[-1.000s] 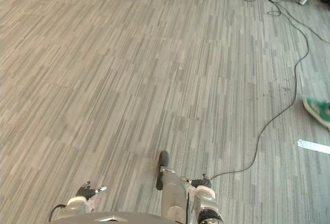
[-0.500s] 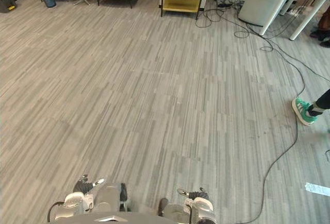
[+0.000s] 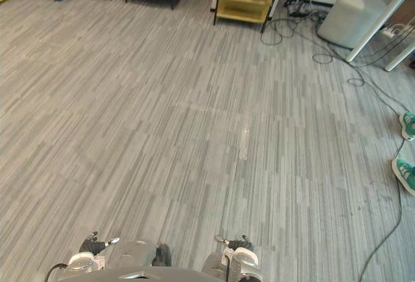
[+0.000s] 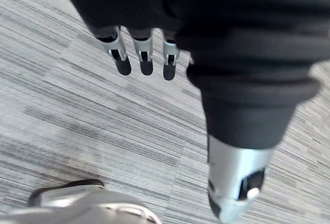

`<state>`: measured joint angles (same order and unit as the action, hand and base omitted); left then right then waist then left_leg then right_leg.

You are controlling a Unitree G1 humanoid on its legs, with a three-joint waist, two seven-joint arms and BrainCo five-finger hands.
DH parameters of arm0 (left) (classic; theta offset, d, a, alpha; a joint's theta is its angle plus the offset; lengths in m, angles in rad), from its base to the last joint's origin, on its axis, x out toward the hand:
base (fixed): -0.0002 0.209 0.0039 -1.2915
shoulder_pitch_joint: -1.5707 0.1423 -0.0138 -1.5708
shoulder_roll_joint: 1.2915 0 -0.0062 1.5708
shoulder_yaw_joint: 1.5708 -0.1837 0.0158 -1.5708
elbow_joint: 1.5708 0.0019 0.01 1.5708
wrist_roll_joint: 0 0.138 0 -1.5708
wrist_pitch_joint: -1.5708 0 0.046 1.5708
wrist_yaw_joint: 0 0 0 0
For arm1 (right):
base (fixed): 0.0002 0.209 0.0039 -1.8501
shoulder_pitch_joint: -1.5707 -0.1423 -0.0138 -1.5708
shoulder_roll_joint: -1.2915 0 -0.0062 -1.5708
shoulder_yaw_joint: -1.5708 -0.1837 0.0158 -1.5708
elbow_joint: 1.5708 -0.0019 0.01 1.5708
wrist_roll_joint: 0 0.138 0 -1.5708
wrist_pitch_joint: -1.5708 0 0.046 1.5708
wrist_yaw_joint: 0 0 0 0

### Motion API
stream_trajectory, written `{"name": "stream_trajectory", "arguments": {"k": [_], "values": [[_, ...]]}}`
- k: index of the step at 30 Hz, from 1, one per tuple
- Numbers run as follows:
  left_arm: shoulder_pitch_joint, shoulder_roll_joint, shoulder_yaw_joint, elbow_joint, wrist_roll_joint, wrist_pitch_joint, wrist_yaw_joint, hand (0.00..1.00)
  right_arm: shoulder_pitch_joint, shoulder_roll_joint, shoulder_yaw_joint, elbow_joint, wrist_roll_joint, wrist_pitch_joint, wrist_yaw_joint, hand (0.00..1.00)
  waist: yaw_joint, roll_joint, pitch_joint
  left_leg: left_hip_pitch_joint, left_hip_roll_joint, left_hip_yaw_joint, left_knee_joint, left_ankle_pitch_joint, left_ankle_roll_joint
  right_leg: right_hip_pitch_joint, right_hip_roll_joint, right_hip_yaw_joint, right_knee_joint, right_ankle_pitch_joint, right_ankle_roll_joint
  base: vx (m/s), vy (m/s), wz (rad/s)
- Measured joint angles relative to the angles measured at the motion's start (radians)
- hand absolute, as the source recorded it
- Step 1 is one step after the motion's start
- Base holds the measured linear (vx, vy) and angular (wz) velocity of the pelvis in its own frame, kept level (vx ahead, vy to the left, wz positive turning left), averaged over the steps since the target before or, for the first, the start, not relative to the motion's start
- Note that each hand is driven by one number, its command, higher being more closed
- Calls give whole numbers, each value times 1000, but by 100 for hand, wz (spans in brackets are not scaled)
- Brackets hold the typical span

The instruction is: Pick up cushions and gather them together orderly.

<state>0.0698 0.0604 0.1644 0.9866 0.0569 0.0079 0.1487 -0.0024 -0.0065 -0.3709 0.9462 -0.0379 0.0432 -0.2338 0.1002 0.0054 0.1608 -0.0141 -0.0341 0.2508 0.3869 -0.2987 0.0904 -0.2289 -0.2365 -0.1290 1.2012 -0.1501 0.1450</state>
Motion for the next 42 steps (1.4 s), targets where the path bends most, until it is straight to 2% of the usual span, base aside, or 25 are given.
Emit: {"name": "stream_trajectory", "arguments": {"k": [3,5,6,7,10,11,12,14,15,17,19,20,22,24,27,28,30,31,32,33,34,36,39,41,42], "values": [[-10,-5,6,-3,-16,0,1,0,1,4,-8,-27,0,-1,5,0,-17,12,5,109,13,-10,-75,-3,-6,-75,-12,-118,-52,-50,-63,321,-18,3],[-20,-13,12,-2,-17,1,2,0,1,2,-31,-24,1,-1,5,0,-25,8,8,181,30,-22,-130,-6,-11,-115,-5,-194,-239,-89,-99,369,-127,14],[-31,-25,10,-2,-17,1,4,0,5,0,-37,-26,5,0,6,0,-34,12,10,210,49,-29,-154,-6,-11,-130,6,-231,-427,-82,-103,447,-201,28],[-31,-26,8,5,-17,0,5,0,-5,-3,-37,-25,6,-2,5,0,-49,11,10,233,65,-34,-186,-3,-16,-142,28,-230,-678,-14,-90,381,-184,31],[-38,-37,12,18,-18,-1,12,0,-7,-1,-46,-16,14,0,6,0,-61,-8,21,306,67,-66,-257,-10,-62,-144,30,-168,-1068,154,-66,454,-257,27],[-38,-37,15,18,-18,-2,13,0,-7,0,-46,-16,14,1,6,0,-62,-16,24,326,63,-73,-269,-17,-73,-141,26,-151,-1089,151,-66,505,-323,18],[-38,-36,27,35,-17,-4,18,0,-14,-4,-47,-13,14,0,7,0,-64,-16,27,367,74,-94,-280,-30,-92,-144,36,-136,-1051,249,-66,408,-264,5],[-41,-46,30,65,-16,-7,19,0,-35,-18,-55,2,13,-6,8,0,-68,25,9,368,121,-141,-248,-22,-91,-196,68,-135,-915,275,-83,526,-354,-13],[-40,-52,32,75,-16,-8,19,0,-44,-26,-67,15,13,-8,8,0,-66,51,1,349,161,-174,-161,-20,-95,-205,99,-152,-852,257,-126,637,-443,-27],[-36,-59,39,86,-16,-9,18,0,-41,-37,-70,23,13,-9,8,0,-63,87,-20,268,222,-222,54,24,-135,-187,157,-168,-823,193,-160,634,-376,-31],[-35,-58,54,85,-16,-9,15,0,-35,-41,-63,27,14,-9,8,0,-68,109,-11,157,259,-273,328,227,-140,-115,208,-182,-837,149,-176,548,-214,-31],[-30,-54,54,84,-16,-10,10,0,-28,-43,-48,33,15,-9,7,0,-66,117,-7,104,282,-280,459,358,-164,-55,240,-173,-869,121,-198,469,-121,-26],[-27,-48,53,70,-18,-14,-2,0,-18,-57,-23,62,34,-11,7,0,-52,126,2,-25,329,-220,742,242,-126,67,287,-150,-948,104,-223,471,-102,-29],[-9,-42,48,44,-25,-15,-3,0,-15,-67,-17,99,43,-5,5,0,-36,114,10,-118,315,-170,805,153,-119,173,303,-117,-1030,100,-225,528,-63,-38],[14,-43,24,33,-28,-17,-2,0,-22,-75,-25,132,50,3,5,0,-13,116,11,-237,267,-115,596,43,-128,286,300,-63,-1115,116,-202,396,30,-53],[16,-41,20,31,-29,-17,-1,0,-28,-74,-29,131,50,3,4,0,-9,114,12,-249,255,-109,531,36,-131,300,294,-57,-1125,115,-200,370,121,-39],[16,-37,4,17,-28,-17,-1,0,-28,-73,-51,131,49,2,3,0,-5,105,18,-262,193,-104,226,43,-143,332,258,-28,-1148,97,-166,318,191,-33],[18,-35,-14,15,-27,-17,-1,0,-23,-76,-67,130,49,1,2,0,-4,110,15,-246,160,-109,-7,112,-154,336,238,-12,-1151,74,-141,268,236,-34],[21,-37,-21,16,-25,-17,-1,0,-16,-80,-65,130,49,2,2,0,2,116,13,-238,155,-109,-76,197,-160,337,233,4,-1150,55,-131,352,289,-49],[23,-41,-21,23,-24,-18,-3,0,-10,-75,-64,128,48,3,2,0,12,117,8,-197,134,-79,-136,288,-133,355,219,25,-1160,45,-115,353,221,-35],[20,-23,-19,25,-23,-19,-3,0,-12,-61,-61,128,47,4,2,0,11,82,10,-185,95,-65,-158,272,-111,366,183,34,-1175,42,-106,375,203,-23],[19,-8,-12,28,-24,-22,-4,0,-3,-46,-59,129,36,4,4,0,13,53,13,-196,62,-64,-100,211,-73,381,150,40,-1176,31,-86,343,193,4],[41,-6,12,48,-25,-18,-8,0,8,-45,-33,130,26,4,7,0,40,44,-2,-153,46,-36,-39,109,-58,398,117,69,-1105,14,-61,354,204,-21],[72,-10,10,49,-25,-16,-11,0,4,-44,-33,121,-1,1,10,0,46,52,-21,-93,42,-16,-67,74,-49,284,107,117,-820,-13,-17,325,182,-37],[85,-3,7,48,-25,-15,-12,0,5,-44,-30,119,-9,-1,13,0,28,41,-30,-58,26,-17,-82,64,-47,183,91,135,-583,-7,66,299,137,4]]}}
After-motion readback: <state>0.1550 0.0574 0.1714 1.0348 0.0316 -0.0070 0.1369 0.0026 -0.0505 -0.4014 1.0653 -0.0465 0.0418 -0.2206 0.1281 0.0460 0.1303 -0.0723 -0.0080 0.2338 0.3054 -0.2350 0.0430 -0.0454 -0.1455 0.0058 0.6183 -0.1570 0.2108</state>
